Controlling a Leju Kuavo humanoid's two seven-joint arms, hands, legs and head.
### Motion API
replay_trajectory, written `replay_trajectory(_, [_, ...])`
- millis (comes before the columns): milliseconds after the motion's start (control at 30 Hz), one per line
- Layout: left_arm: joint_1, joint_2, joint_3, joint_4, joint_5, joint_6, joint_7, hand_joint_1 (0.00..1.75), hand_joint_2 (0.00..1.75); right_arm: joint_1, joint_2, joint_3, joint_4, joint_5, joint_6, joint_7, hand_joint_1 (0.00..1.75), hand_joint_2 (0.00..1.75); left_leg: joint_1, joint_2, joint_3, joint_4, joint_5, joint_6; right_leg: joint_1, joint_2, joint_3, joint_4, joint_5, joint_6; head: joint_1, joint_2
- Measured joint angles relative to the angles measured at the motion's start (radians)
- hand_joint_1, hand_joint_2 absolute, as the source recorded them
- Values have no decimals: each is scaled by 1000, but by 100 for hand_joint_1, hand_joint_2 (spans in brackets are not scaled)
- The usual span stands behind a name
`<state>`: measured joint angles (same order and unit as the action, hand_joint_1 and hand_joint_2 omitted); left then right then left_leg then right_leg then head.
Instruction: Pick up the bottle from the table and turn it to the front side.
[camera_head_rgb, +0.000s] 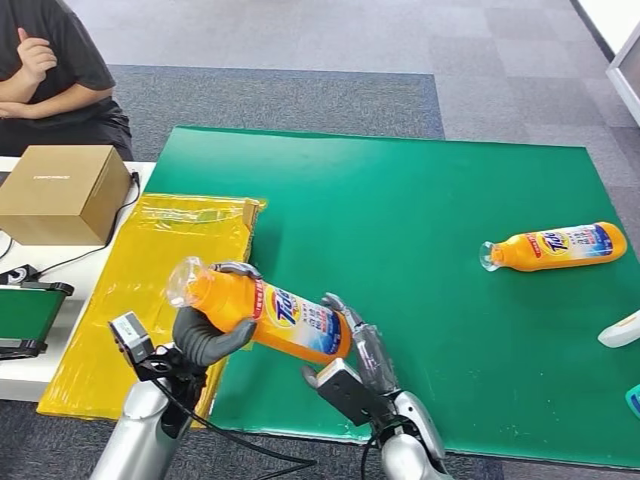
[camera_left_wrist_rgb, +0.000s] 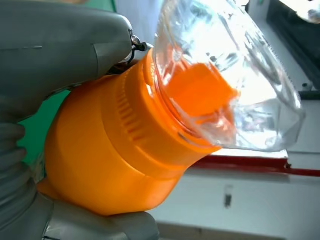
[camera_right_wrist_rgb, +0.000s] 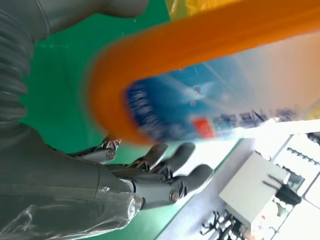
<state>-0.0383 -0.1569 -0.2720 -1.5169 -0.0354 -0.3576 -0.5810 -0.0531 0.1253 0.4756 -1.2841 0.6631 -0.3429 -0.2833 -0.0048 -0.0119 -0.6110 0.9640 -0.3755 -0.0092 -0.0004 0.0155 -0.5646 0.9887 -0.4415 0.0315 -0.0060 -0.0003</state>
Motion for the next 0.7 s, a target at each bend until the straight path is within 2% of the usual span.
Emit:
replay_trajectory(133, [8, 34, 18, -94, -233, 203, 35, 175, 175, 46, -14, -40, -85, -2, -1, -2, 0, 175, 0, 0, 0, 0, 0, 0, 0, 0, -1, 0, 0, 0, 0, 0])
replay_trajectory(200, [7, 60, 31, -146, -338, 276, 68, 175, 175, 73, -22, -75, -120, -12, 0, 3, 0, 175, 0, 0, 0, 0, 0, 0, 0, 0, -1, 0, 0, 0, 0, 0])
replay_trajectory(300, [-19, 145, 39, -222, -572, 336, 190, 175, 175, 113, -33, -143, -159, -28, 10, 10, 0, 175, 1, 0, 0, 0, 0, 0, 1, 0, -1, 0, 0, 0, 0, 0])
replay_trajectory(400, [-50, 283, 59, -266, -750, 312, 308, 175, 175, 138, -34, -206, -181, -20, 24, 14, 0, 175, 1, 2, 0, -1, 1, -2, 1, 3, -2, 1, 1, -2, 0, 0])
replay_trajectory(533, [-54, 460, 99, -269, -868, 260, 354, 175, 175, 141, -28, -244, -185, -8, 28, 23, 0, 175, 3, 4, -1, -1, 2, -4, 3, 4, -4, 1, 2, -4, 0, 0])
replay_trajectory(633, [-59, 550, 110, -248, -925, 216, 390, 175, 175, 134, -23, -262, -180, -9, 27, 28, 0, 175, 3, 4, -1, -1, 2, -4, 3, 4, -4, 1, 1, -4, 0, 0])
replay_trajectory(700, [-69, 594, 106, -219, -941, 189, 402, 175, 175, 127, -21, -269, -173, -10, 29, 29, 0, 175, 3, 4, -1, -1, 2, -4, 3, 4, -4, 1, 2, -4, 0, 0])
